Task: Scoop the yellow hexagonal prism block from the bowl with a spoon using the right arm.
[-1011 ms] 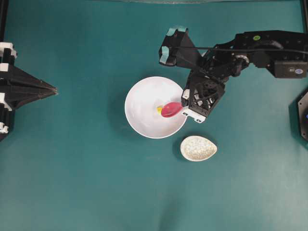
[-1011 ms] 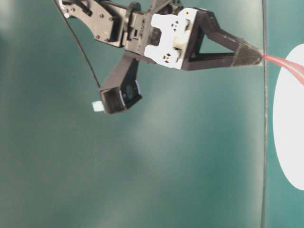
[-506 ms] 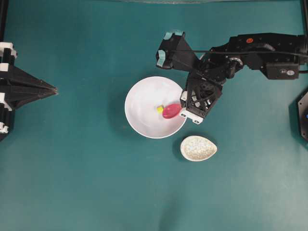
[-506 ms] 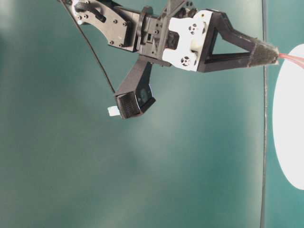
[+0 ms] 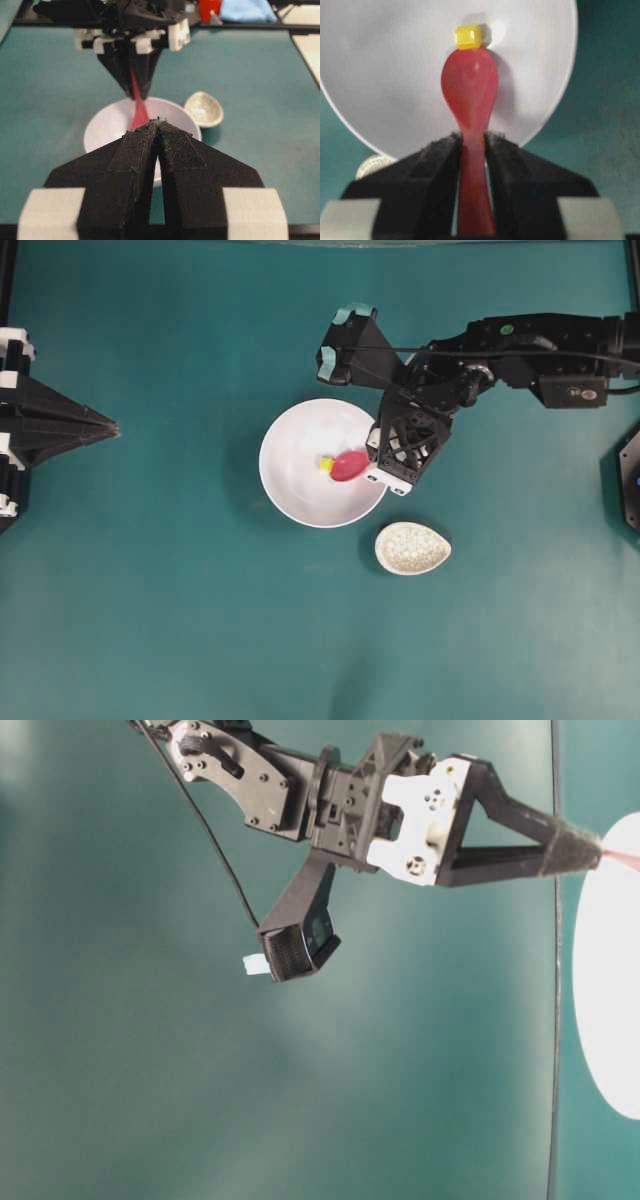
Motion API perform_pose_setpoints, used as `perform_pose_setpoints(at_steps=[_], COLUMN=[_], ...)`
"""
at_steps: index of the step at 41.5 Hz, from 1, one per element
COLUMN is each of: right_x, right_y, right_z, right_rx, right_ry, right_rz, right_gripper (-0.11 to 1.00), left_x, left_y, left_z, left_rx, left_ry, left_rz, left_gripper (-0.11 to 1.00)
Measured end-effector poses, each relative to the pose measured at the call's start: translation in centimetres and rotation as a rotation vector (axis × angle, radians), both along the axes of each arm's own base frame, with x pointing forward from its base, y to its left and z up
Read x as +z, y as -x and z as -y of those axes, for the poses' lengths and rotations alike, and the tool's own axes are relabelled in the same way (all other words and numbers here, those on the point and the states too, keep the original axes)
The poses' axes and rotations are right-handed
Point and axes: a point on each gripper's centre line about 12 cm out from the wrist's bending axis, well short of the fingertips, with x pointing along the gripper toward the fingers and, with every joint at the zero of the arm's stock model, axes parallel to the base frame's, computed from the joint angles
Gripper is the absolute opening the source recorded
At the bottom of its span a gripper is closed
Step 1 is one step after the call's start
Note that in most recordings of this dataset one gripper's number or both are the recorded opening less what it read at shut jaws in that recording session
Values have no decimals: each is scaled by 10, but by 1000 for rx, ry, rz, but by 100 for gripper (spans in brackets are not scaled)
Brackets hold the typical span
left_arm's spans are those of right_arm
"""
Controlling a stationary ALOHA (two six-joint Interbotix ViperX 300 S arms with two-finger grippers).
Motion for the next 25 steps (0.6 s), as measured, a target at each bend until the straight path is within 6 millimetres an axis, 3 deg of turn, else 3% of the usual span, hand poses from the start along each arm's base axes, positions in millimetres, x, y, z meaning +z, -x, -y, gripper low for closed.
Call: perform_pose_setpoints(at_steps=[25], right_x=[-1], right_y=[-11], right_z=[5], right_rx=[-22], right_ry=[33], right_rz=[77], right_gripper=[25], left_x=[0], left_y=[0], left_z=[0], left_rx=[0], left_ry=[-2], left_rz=[2], left_gripper=[2])
